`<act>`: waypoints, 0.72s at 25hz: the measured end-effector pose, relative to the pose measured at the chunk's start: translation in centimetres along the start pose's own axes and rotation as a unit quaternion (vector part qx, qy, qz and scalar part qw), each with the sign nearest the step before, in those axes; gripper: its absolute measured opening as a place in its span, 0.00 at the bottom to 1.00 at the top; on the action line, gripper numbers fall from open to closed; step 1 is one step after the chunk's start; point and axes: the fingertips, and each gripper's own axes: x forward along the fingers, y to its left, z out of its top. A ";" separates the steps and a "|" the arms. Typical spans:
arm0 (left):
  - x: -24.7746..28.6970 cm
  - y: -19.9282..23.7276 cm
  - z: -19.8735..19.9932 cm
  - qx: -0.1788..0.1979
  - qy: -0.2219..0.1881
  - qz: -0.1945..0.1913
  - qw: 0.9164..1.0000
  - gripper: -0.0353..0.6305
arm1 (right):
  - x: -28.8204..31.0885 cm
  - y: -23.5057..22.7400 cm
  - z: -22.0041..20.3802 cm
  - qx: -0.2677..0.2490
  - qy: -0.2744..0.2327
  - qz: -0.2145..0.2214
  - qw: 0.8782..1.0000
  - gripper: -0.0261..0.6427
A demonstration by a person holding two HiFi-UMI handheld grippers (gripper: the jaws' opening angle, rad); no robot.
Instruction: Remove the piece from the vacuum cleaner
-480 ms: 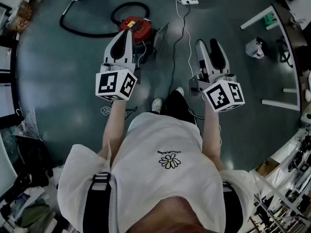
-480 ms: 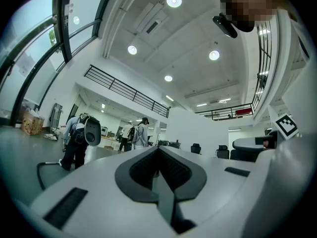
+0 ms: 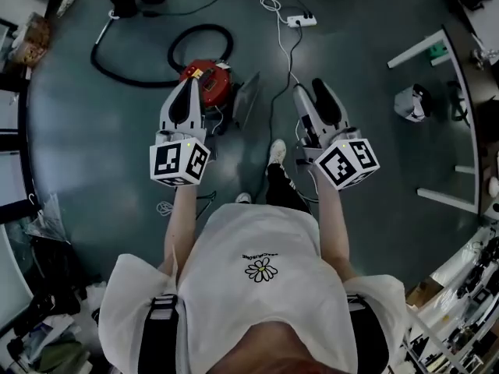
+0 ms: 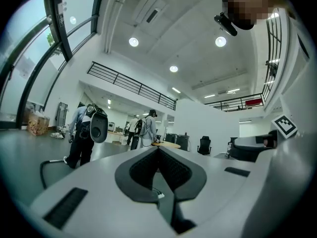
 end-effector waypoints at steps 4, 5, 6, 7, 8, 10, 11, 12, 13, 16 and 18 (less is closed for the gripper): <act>7.0 -1.1 0.0 -0.007 0.002 0.009 1.000 0.06 | 4.6 -5.8 2.6 0.025 0.035 0.003 0.999 0.40; 8.6 -1.3 0.0 -0.007 0.001 0.012 1.000 0.06 | 5.8 -7.0 3.1 0.023 0.044 0.005 0.999 0.40; 10.1 -1.5 -0.2 -0.004 0.002 0.015 1.000 0.06 | 6.8 -8.2 3.3 0.021 0.056 0.006 0.998 0.40; 11.4 -1.7 -0.4 0.001 0.005 0.018 1.000 0.06 | 7.9 -9.2 3.4 0.022 0.069 0.009 0.997 0.40; 12.5 -1.8 -0.6 0.009 0.010 0.021 1.000 0.06 | 8.9 -10.0 3.2 0.026 0.082 0.012 0.996 0.40; 14.4 -1.6 -1.0 0.028 0.023 0.025 0.999 0.06 | 10.8 -11.1 2.6 0.042 0.106 0.017 0.993 0.40; 15.3 -1.3 -1.4 0.037 0.031 0.027 0.998 0.06 | 11.8 -11.5 2.2 0.050 0.116 0.018 0.992 0.40; 16.3 -0.7 -2.0 0.045 0.040 0.029 0.998 0.06 | 12.8 -11.9 1.7 0.059 0.127 0.019 0.990 0.40; 17.3 0.0 -2.8 0.053 0.053 0.031 0.997 0.06 | 13.8 -12.3 1.0 0.069 0.139 0.019 0.988 0.40; 19.9 2.6 -6.7 0.083 0.108 0.030 0.990 0.06 | 16.8 -13.9 -2.6 0.119 0.176 0.009 0.977 0.40; 20.9 4.4 -11.2 0.093 0.160 0.026 0.982 0.06 | 18.3 -16.1 -6.8 0.159 0.210 -0.011 0.965 0.40</act>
